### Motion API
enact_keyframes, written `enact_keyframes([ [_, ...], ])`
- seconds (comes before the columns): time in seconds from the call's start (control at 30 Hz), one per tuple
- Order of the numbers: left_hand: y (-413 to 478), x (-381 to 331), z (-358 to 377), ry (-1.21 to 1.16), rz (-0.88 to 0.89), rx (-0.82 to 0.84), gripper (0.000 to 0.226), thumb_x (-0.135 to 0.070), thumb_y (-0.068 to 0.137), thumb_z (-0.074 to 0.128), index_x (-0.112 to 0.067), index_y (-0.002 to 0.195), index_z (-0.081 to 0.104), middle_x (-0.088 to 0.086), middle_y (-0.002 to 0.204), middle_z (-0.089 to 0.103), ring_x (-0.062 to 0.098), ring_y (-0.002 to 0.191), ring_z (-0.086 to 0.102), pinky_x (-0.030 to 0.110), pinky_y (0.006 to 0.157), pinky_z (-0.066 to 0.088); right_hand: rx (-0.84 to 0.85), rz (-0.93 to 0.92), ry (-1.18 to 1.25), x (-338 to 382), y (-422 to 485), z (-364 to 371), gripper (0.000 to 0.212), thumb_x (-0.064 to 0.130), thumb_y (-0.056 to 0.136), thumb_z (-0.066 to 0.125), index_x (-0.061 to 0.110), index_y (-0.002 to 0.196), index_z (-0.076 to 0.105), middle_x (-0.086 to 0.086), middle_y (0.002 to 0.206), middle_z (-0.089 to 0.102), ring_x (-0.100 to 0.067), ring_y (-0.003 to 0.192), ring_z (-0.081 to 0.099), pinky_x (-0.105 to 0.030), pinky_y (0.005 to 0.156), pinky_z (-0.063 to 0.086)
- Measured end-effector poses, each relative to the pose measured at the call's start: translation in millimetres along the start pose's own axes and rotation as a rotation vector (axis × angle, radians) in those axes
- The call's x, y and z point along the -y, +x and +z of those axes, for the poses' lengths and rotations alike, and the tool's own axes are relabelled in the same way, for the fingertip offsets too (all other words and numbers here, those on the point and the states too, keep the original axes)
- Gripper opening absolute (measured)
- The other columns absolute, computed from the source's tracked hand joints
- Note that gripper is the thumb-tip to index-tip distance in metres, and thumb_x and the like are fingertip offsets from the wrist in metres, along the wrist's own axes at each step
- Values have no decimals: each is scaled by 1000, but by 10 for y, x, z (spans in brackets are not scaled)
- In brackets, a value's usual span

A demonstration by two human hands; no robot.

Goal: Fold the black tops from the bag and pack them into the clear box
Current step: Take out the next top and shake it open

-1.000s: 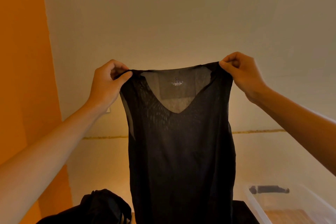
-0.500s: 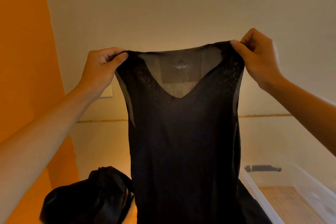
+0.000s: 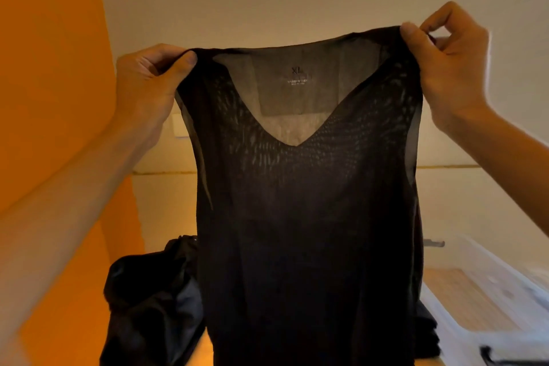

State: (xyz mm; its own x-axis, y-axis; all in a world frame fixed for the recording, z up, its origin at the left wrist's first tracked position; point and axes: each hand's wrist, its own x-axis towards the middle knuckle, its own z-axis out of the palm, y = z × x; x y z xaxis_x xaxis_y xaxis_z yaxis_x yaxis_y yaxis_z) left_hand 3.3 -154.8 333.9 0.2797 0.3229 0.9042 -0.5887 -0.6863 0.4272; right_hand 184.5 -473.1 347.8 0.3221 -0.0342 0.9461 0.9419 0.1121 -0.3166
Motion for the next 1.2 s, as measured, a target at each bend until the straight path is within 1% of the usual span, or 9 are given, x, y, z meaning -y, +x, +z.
enact_keyframes([
  [0.2, -74, 236, 55, 77, -87, 118, 10, -15, 96, 70, -19, 100, 78, -5, 93, 75, 12, 96, 70, 25, 85, 56, 76, 127, -63, -203, -141, 93, 27, 43, 93, 73, 17, 92, 68, -10, 78, 72, -30, 71, 70, -41, 65, 55],
  [0.3, -227, 605, 152, 113, -192, 158, 9, -15, 93, 73, -22, 95, 78, -4, 92, 75, 13, 94, 70, 27, 86, 57, 155, 249, -130, -561, -337, 203, 27, 44, 93, 71, 17, 95, 71, 1, 87, 74, -13, 83, 72, -29, 76, 60],
  [0.47, -686, 1467, 392, 177, -409, 197, 7, -16, 92, 74, -19, 97, 79, -4, 93, 75, 3, 89, 68, 18, 81, 53, 273, 492, -212, -1414, -951, 413, 25, 41, 93, 71, 16, 94, 72, 3, 88, 72, -8, 83, 68, -20, 70, 53],
  [0.6, -1220, 2339, 649, 235, -588, 245, 5, -15, 94, 72, -15, 95, 77, -7, 91, 71, -9, 79, 64, 7, 71, 47, 353, 647, -307, -2328, -1643, 626, 22, 40, 94, 71, 20, 85, 69, -1, 89, 70, -12, 83, 66, -25, 69, 52],
  [0.73, -1801, 3303, 875, 308, -786, 289, 9, -19, 96, 71, -16, 89, 76, -4, 87, 69, 6, 85, 64, 19, 72, 46, 464, 771, -456, -3312, -2363, 923, 31, 32, 97, 68, 27, 70, 53, 0, 73, 59, -23, 73, 61, -43, 69, 54],
  [0.8, -2074, 3717, 984, 357, -852, 308, 11, -18, 96, 71, -16, 85, 74, -3, 82, 67, 8, 80, 63, 17, 68, 44, 509, 818, -521, -3689, -2668, 1067, 35, 30, 99, 67, 26, 69, 49, -4, 74, 59, -27, 74, 61, -49, 73, 55],
  [0.9, -2411, 4217, 1128, 434, -902, 319, 8, -17, 96, 71, -11, 91, 75, -2, 82, 67, 7, 78, 61, 17, 66, 46, 611, 879, -662, -4032, -3009, 1214, 32, 32, 101, 63, 20, 74, 50, -7, 81, 60, -24, 75, 60, -42, 70, 52],
  [1.03, -2668, 4712, 1287, 477, -955, 362, 10, -18, 95, 72, -11, 89, 75, 1, 83, 69, 20, 82, 66, 37, 73, 54, 731, 964, -794, -4432, -3288, 1258, 27, 37, 103, 58, 14, 90, 59, -6, 87, 59, -19, 75, 55, -35, 69, 45],
  [1.2, -2713, 5068, 1420, 506, -942, 420, 7, -18, 95, 73, -11, 93, 75, 4, 93, 70, 17, 88, 64, 30, 80, 49, 754, 1000, -828, -4701, -3432, 1334, 27, 37, 103, 59, 11, 94, 60, -7, 87, 58, -17, 64, 52, -29, 58, 41],
])
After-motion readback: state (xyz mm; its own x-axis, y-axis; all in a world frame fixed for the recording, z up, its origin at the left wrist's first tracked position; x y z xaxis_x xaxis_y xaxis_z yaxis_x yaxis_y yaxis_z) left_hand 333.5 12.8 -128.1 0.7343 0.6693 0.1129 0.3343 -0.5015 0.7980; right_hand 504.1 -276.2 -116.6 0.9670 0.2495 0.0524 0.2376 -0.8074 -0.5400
